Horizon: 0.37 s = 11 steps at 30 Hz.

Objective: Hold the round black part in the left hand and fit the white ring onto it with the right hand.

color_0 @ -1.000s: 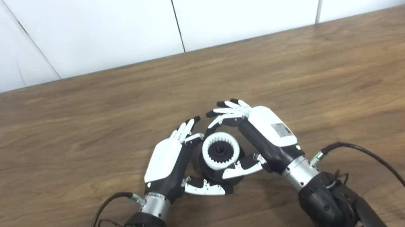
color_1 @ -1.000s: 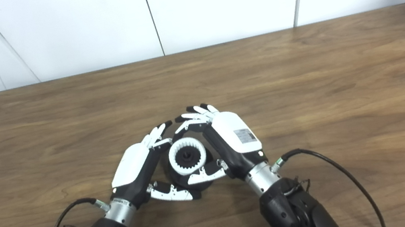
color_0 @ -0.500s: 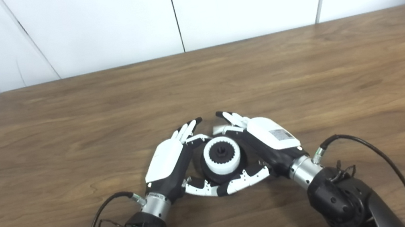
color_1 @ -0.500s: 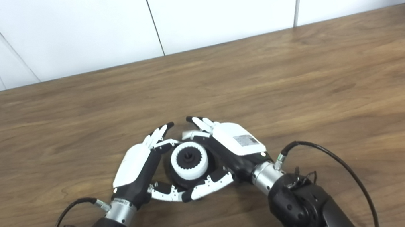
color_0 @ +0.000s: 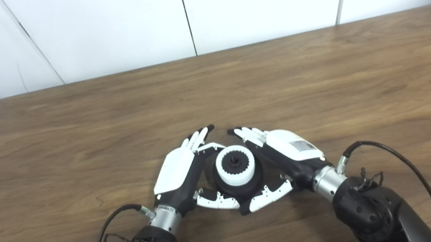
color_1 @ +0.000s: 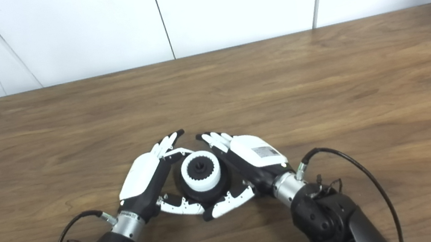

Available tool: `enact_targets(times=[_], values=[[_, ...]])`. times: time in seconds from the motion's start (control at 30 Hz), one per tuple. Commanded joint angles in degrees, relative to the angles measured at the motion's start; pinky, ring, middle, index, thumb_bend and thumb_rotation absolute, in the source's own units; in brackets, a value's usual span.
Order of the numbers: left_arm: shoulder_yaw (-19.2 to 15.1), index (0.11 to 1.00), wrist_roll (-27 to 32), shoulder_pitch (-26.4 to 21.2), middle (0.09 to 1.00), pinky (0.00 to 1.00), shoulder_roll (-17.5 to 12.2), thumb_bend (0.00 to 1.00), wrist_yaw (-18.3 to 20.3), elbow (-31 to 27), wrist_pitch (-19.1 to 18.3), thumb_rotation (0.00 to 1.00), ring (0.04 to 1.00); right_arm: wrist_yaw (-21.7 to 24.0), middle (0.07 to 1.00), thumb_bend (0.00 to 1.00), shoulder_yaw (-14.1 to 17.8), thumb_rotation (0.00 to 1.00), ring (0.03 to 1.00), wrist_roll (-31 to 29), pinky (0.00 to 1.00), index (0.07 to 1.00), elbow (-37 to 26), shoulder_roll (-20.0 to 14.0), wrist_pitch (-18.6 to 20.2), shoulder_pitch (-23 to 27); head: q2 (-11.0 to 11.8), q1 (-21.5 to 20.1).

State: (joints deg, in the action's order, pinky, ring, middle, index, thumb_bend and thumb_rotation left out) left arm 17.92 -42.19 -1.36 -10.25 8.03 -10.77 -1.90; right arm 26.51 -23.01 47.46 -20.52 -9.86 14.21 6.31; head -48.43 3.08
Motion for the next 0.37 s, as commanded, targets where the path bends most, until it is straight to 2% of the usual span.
enact_targets(times=[0.0, 0.33], values=[[-0.39, 0.612, -0.62, -1.35, 1.000, 1.00, -0.45, 0.94, -0.71, -1.10, 0.21, 0.32, 1.000, 0.53, 1.000, 1.00, 0.50, 0.47, 1.000, 0.44, 0.98, 1.000, -2.36, -0.31, 0.45, 1.95, -0.07, 0.00], [-0.52, 0.612, -0.63, -1.55, 1.000, 1.00, -0.63, 0.93, -0.38, -1.29, -0.08, 0.32, 1.000, 0.27, 1.000, 1.00, 2.51, 0.46, 1.000, -0.72, 0.98, 1.000, -1.64, -2.71, 0.35, 1.26, 0.35, -0.58]])
